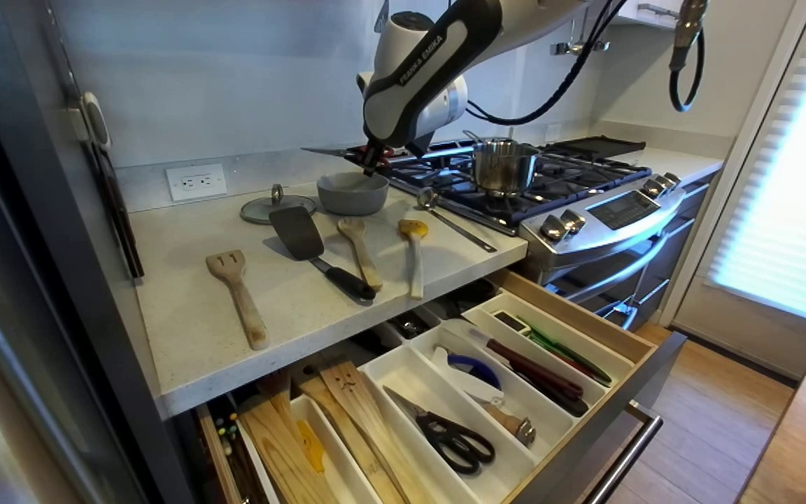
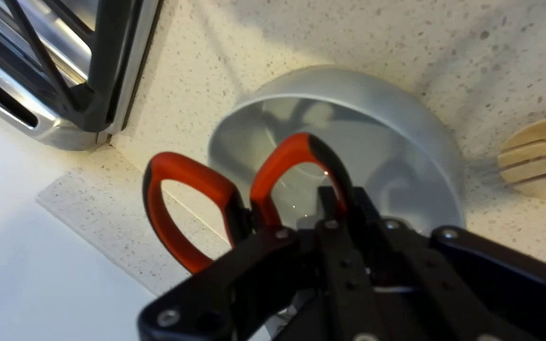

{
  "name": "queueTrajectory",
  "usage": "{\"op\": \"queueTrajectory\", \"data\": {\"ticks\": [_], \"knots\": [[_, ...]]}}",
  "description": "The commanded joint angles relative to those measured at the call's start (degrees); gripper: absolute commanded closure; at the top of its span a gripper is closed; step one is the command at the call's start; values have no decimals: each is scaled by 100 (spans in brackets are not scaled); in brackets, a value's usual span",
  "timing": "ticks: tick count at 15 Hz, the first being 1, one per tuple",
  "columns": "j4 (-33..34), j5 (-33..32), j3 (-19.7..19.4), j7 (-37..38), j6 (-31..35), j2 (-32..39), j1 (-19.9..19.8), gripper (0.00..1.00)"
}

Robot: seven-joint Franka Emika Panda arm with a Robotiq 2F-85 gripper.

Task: Remove the scissors from the open drawer and put it in the grey bowl

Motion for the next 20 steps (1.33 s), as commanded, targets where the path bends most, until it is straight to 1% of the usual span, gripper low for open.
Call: {"op": "queueTrajectory", "data": {"ticks": [1,3,4,5,6,9,11,12,13,14,15,16,17,18,20], "knots": [[1068,134,262,-367,-478,679,-126,97],[1329,192,311,-467,-682,850,-128,97],[1431,213,322,-502,-743,924,-124,65],[1550,242,331,-544,-818,1000,-121,63],[1661,273,337,-568,-867,1070,-121,57],[1892,353,313,-599,-956,1189,-105,33],[1806,380,282,-494,-753,1050,-81,19],[1666,423,320,-446,-684,897,-84,11],[1358,467,362,-386,-586,634,-84,5],[1075,514,383,-308,-599,371,-79,0],[659,582,486,-319,-616,44,-122,0],[394,723,681,-420,-742,-184,-211,0],[203,809,729,-405,-855,-364,-243,0],[-26,980,910,-467,-894,-530,-348,0],[-493,1173,861,-200,-1094,-942,-378,0]]}}
